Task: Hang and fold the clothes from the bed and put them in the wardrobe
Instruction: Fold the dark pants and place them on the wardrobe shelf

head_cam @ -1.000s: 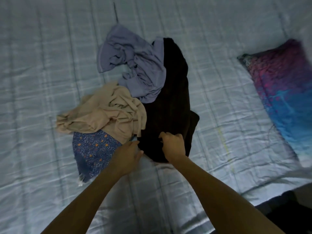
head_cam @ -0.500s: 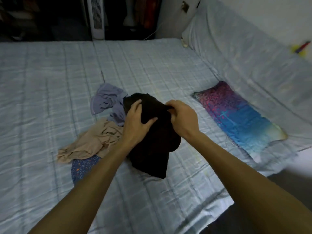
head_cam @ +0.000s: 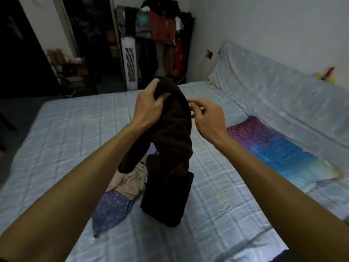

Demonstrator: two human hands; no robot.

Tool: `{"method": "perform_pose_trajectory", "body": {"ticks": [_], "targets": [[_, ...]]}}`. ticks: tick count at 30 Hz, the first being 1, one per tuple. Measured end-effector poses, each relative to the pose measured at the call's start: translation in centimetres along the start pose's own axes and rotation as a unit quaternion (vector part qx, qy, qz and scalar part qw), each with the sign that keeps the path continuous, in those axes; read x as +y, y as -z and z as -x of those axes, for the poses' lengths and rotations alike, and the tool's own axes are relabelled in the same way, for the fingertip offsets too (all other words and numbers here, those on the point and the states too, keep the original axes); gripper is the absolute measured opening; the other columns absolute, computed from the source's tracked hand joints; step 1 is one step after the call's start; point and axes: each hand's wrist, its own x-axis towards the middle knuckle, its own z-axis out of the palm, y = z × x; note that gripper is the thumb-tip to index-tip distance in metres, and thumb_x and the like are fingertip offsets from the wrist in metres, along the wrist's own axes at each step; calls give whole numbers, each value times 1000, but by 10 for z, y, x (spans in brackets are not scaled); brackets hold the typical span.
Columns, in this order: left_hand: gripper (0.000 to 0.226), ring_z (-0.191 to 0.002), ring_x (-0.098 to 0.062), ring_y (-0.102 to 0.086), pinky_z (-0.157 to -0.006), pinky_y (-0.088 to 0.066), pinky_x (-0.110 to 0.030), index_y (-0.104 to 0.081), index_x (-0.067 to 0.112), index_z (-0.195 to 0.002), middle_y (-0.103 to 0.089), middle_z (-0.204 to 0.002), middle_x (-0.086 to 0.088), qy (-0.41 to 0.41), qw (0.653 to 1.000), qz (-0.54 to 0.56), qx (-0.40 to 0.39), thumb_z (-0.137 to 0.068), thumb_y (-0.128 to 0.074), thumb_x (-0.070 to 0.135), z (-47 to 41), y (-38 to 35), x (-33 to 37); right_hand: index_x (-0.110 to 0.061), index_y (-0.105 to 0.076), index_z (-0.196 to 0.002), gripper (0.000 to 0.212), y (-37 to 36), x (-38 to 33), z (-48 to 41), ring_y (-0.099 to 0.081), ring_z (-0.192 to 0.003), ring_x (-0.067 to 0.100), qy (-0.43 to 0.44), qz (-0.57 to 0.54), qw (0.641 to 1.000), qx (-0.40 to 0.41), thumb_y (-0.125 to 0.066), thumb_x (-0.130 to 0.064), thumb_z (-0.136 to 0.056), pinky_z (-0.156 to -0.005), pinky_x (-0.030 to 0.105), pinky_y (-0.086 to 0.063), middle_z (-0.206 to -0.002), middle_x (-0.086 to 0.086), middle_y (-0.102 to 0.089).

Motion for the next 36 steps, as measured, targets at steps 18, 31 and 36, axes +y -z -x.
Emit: {"method": "perform_pose_trajectory", "body": {"ticks": [18,31,36], "targets": [[38,-115,-26,-53,-100,-43,-36,-49,8,-125,-58,-123,-9,194,947,-182,179,-93,-55,28,9,61,71,-22,-49,-64,36,11,13,39,-56,-64,21,-89,-8,972,-219,-53,-43,-94,-53,31,-39,-65,0,-57],[95,-122,-16,-49,-98,-43,-35,-31,31,-140,-49,-136,3,105,945,-249,-184,-61,-83,41,79,42,19,-16,-72,-95,25,-49,-73,13,-67,-72,25,-101,4,971,-217,-57,-5,-79,-66,39,-59,-81,8,-69],[31,-80,-21,-63,-64,-40,-29,-62,22,-98,-70,-86,-1,2,950,-306,-55,-73,-78,31,74,49,-3,-10,-69,-96,23,-38,-54,7,-64,-76,10,-20,-85,932,-352,-59,4,-81,-65,26,-53,-86,6,-70]]}}
